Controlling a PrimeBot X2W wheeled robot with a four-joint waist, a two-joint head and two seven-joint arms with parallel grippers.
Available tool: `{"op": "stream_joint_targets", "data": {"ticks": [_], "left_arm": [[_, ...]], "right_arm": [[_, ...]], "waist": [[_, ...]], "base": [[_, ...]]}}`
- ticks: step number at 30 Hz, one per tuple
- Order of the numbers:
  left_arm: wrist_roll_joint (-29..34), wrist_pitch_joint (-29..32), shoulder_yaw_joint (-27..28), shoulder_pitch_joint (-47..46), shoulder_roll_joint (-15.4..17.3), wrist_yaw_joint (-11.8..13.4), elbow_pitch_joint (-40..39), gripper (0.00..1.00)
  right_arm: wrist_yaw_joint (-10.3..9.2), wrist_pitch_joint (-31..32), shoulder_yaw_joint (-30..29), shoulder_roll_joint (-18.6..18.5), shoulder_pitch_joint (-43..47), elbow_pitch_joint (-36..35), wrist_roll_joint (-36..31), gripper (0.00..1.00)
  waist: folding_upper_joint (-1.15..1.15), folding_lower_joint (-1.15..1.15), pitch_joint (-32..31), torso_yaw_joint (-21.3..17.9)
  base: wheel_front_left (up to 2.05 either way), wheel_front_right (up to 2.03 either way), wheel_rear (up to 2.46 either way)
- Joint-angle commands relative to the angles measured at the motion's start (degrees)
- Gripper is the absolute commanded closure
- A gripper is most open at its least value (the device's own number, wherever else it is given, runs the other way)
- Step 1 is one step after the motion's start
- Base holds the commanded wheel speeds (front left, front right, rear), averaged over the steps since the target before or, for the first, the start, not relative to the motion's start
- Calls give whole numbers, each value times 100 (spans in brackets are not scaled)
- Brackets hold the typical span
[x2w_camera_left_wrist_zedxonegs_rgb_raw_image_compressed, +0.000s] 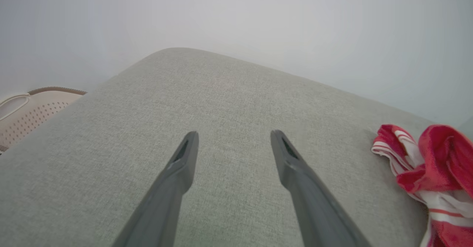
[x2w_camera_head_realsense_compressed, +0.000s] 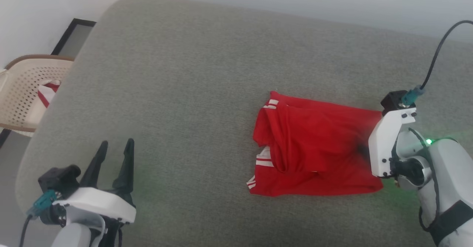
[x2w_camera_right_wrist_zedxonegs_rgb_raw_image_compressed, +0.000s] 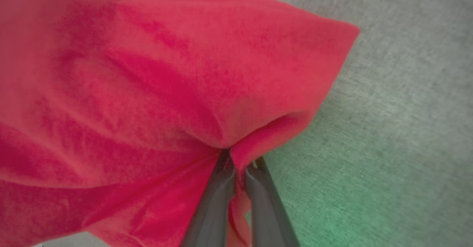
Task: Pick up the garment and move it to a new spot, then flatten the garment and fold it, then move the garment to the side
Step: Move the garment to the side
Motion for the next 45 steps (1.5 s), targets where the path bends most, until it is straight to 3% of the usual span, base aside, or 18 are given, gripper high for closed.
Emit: {"op": "stream_joint_targets", "data": {"ticks": [1, 12, 23, 34, 45], "left_arm": [[44, -22, 7, -123, -4, -8, -31, 0], [91, -22, -147, -548, 31, -8, -148, 0], [207, -21, -558, -1191, 92, -8, -241, 0], [230, -22, -1193, -2093, 267, -8, -253, 0], [194, -22, -1718, -2753, 335, -8, -200, 0]], "right_arm": [[-10, 28, -6, 31, 30, 59, -104, 100], [-9, -65, -346, -267, -438, -519, -472, 100], [-8, -366, -589, -1140, -1059, -770, -1039, 100], [-8, -997, -993, -1841, -1735, -285, -1420, 100], [-9, -1848, -1091, -2285, -2245, 529, -1902, 100]], "waist": [[0, 0, 32, -67], [0, 0, 255, -565], [0, 0, 653, -1414], [0, 0, 1315, -2164], [0, 0, 1838, -2401]], "base": [[0, 0, 0], [0, 0, 0], [0, 0, 0], [0, 0, 0], [0, 0, 0]]}}
